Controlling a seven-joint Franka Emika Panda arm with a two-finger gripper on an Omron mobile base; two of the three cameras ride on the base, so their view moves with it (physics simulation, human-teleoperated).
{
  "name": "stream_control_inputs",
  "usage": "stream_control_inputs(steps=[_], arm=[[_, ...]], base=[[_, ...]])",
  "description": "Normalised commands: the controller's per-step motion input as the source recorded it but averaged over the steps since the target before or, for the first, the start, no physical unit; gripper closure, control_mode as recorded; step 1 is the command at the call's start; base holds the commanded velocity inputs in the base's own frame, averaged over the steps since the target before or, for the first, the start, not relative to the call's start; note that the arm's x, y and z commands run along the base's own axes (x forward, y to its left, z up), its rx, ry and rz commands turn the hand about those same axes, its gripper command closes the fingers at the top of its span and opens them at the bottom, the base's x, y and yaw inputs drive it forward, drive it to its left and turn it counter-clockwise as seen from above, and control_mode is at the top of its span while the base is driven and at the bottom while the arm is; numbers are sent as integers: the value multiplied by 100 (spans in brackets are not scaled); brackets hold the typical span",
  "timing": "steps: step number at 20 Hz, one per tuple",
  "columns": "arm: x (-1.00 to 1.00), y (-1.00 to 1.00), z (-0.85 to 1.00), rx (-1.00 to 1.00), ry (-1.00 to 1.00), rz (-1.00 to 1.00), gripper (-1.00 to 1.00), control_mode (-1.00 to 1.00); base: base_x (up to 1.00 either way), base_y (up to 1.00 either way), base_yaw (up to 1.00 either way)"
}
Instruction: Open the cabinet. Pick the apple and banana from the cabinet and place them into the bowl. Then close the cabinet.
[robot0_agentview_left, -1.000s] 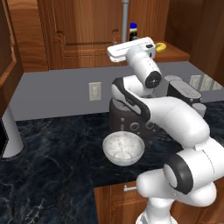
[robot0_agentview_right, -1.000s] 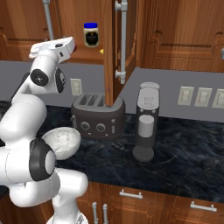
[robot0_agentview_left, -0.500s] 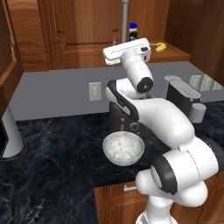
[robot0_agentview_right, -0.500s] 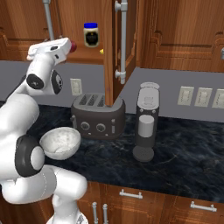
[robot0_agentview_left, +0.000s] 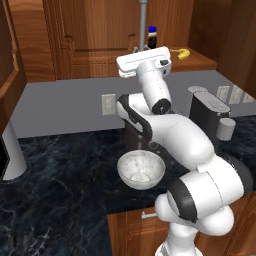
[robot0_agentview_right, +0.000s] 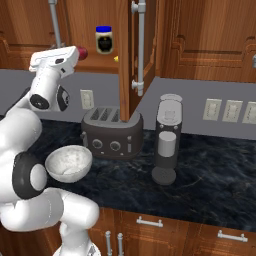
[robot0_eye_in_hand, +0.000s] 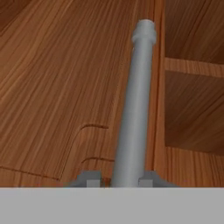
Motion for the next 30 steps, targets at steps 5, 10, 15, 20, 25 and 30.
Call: stream_control_inputs(steps=[5, 10, 15, 20, 25, 30], arm=[[-40, 0, 32, 0, 0, -1, 100, -100], [-91, 16, 18, 0, 1, -5, 100, -100], [-100, 42, 36, 0, 0, -19, 100, -100], [-100, 53, 43, 0, 0, -21, 100, -100], [-95, 59, 26, -1, 2, -20, 100, -100], [1, 0, 0, 0, 4, 0, -100, -100]], base=[[0, 0, 0], [0, 0, 0], [0, 0, 0], [0, 0, 0], [0, 0, 0], [0, 0, 0]])
